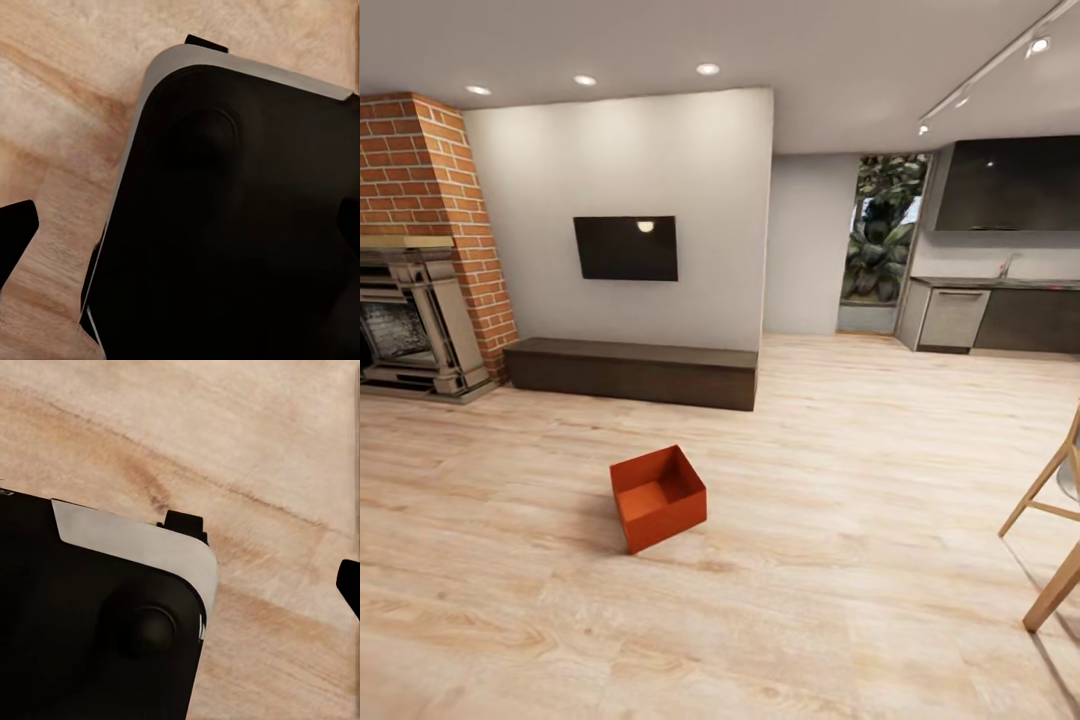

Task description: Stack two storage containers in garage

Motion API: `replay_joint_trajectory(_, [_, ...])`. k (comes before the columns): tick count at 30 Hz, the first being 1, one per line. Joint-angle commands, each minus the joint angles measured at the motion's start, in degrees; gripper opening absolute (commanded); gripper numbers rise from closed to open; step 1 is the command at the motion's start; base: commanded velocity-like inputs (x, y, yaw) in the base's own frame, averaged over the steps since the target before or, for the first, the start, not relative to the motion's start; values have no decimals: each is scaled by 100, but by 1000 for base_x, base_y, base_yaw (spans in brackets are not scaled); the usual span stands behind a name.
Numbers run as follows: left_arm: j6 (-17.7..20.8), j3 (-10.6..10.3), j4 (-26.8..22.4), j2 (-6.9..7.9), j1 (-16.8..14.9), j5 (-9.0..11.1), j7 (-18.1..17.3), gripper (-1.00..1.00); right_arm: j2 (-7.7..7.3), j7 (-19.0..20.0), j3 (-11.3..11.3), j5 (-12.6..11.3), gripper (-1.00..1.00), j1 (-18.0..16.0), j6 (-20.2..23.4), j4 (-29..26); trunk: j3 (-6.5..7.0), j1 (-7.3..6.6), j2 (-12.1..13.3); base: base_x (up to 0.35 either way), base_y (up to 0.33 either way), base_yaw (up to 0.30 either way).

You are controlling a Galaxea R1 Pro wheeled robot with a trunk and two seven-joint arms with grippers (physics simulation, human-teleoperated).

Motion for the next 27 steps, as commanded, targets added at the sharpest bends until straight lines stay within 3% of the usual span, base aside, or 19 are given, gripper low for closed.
replay_joint_trajectory(1, [-9,27,9,-2,0,10,5,100,0,26,38,-61,100,-7,-33,18,-5,3,-2,334,0,0])
replay_joint_trajectory(21, [-8,16,32,-2,0,11,5,100,4,8,14,-93,100,-7,-37,18,-5,3,-2,334,0,0])
replay_joint_trajectory(27, [-8,15,32,-2,-1,11,5,100,-7,8,17,-96,100,-7,-40,18,-5,3,-2,334,0,146])
